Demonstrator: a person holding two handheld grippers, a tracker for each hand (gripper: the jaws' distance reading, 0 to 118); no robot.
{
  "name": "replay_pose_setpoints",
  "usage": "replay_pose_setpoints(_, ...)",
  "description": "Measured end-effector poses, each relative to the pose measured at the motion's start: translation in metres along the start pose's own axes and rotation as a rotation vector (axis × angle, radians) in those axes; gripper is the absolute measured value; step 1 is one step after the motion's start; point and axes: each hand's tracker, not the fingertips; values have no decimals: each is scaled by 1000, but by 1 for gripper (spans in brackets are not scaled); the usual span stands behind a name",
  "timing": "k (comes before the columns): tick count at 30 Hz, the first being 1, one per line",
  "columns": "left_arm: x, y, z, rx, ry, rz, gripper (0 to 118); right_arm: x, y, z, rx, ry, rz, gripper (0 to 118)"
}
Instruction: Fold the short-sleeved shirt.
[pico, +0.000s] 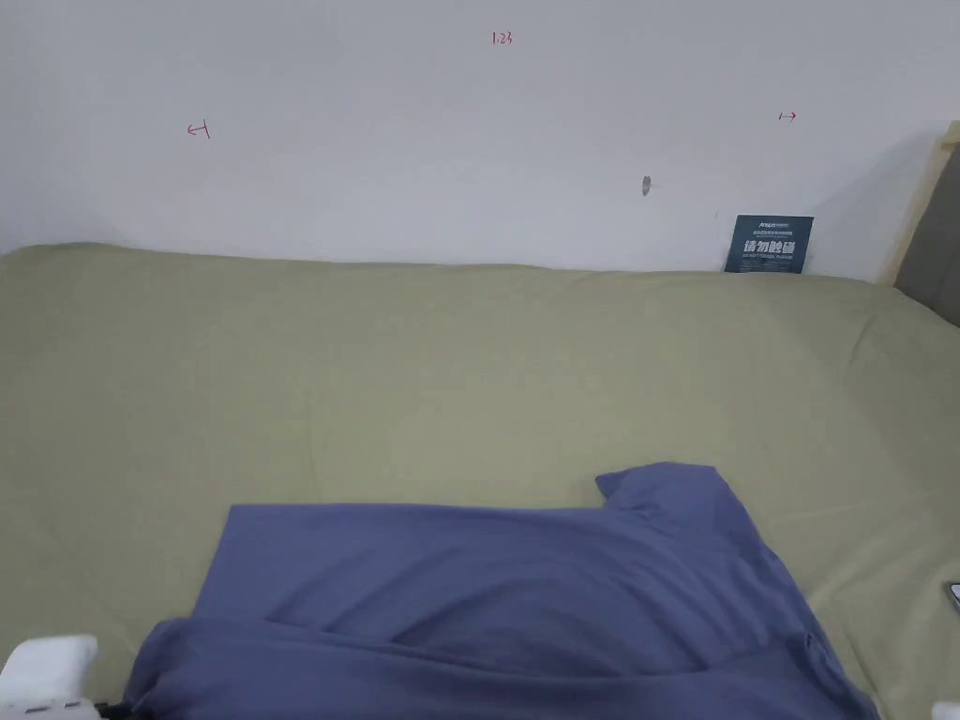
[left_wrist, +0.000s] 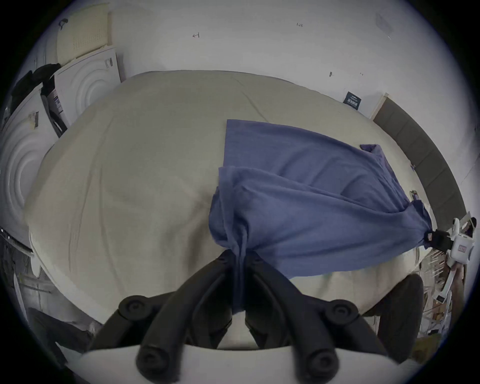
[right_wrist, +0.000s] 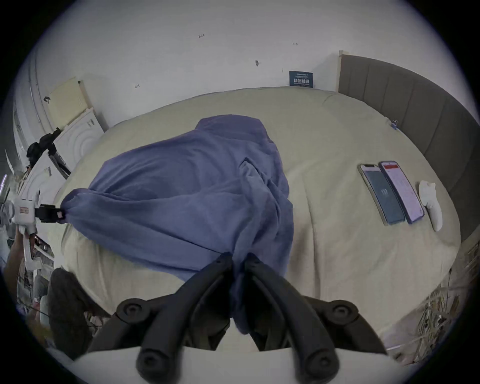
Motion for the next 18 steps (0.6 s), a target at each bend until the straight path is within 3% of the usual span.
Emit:
replay_pose_setpoints(9, -11, -34, 12, -32, 1, 28, 8, -8, -34, 11, -33, 6, -32, 8)
replay_pose_setpoints(10, -10, -33, 11, -32, 1, 31, 9, -8, -33, 10, -35, 2, -33, 11)
replay_pose_setpoints(11, -7, -31, 11, -31, 1, 31, 12, -7, -31, 9, -35, 4, -35, 31)
replay_pose_setpoints(12, -7, -31, 11, -27, -4, 30, 30, -7, -27, 8, -32, 2, -36, 66)
replay_pose_setpoints(13, -8, -28, 13, -17, -13, 28, 74, -8, -24, 10, -19, -18, -40, 114)
replay_pose_setpoints(14, -7, -26, 15, -11, -6, 28, 100, -7, -20, 10, -11, -24, -40, 115)
replay_pose_setpoints(15, -5, -20, 16, -2, -7, 27, 104, -6, -14, 11, 4, -20, -45, 110)
replay_pose_setpoints(18, 0, 2, 20, 53, -1, 9, 104, -11, 15, 28, 71, -29, -45, 111)
